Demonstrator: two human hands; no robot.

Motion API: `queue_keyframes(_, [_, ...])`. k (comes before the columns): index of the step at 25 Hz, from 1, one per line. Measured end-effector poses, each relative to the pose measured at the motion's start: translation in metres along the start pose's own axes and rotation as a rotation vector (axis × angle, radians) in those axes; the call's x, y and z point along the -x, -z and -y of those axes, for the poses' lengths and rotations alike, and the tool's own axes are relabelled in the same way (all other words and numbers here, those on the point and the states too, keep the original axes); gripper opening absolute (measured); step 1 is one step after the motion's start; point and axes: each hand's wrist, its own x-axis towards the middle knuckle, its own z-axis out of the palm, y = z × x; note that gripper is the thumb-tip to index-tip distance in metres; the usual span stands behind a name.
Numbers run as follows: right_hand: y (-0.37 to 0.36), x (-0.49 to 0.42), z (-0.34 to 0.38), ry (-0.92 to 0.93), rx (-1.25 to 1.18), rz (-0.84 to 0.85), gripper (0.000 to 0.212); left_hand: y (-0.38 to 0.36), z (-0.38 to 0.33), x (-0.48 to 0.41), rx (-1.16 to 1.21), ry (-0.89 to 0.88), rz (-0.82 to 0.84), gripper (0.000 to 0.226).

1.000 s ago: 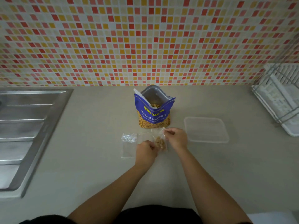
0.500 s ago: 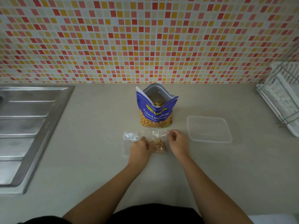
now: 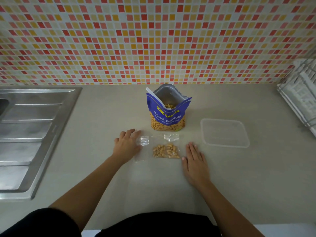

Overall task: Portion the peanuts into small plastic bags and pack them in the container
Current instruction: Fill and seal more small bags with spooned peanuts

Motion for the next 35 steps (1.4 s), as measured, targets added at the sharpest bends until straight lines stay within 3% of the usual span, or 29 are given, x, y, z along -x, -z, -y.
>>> queue_keyframes(5, [0.000,-0.001,0.001,0.006,0.023,-0.009,0.054,0.001,-0.003,-0.003,0.033,0.052,-0.032,0.045])
queue_keyframes(12, [-0.004,0.001,-0.002,0.029,-0.038,0.002,0.056,0.004,-0.006,0.007,-0.039,-0.040,-0.135,0.019])
queue_keyframes(16, [0.006,0.003,0.000,0.011,-0.406,-0.093,0.058,0.038,-0.012,0.020,0.343,-0.067,-0.068,0.006])
queue_keyframes(19, [0.031,-0.005,0.027,-0.056,-0.758,-0.156,0.042,0.069,-0.022,0.030,0.662,-0.015,-0.025,0.009])
queue_keyframes(21, [0.049,-0.015,0.052,-0.177,-1.105,0.046,0.036,0.078,-0.032,0.032,1.005,0.097,0.090,0.008])
queue_keyframes(24, [0.059,-0.023,0.077,-0.310,-1.398,0.364,0.067,0.072,-0.043,0.037,1.332,0.239,0.163,0.009])
queue_keyframes(27, [0.063,-0.026,0.081,-0.379,-1.460,0.313,0.060,0.061,-0.049,0.042,1.434,0.320,0.163,0.011])
queue_keyframes(31, [0.075,-0.029,0.077,-0.350,-1.322,0.202,0.050,0.056,-0.051,0.043,1.657,0.399,0.256,0.018])
queue_keyframes(35, [0.081,-0.030,0.076,-0.266,-1.249,0.174,0.052,0.056,-0.050,0.041,1.615,0.351,0.321,0.015])
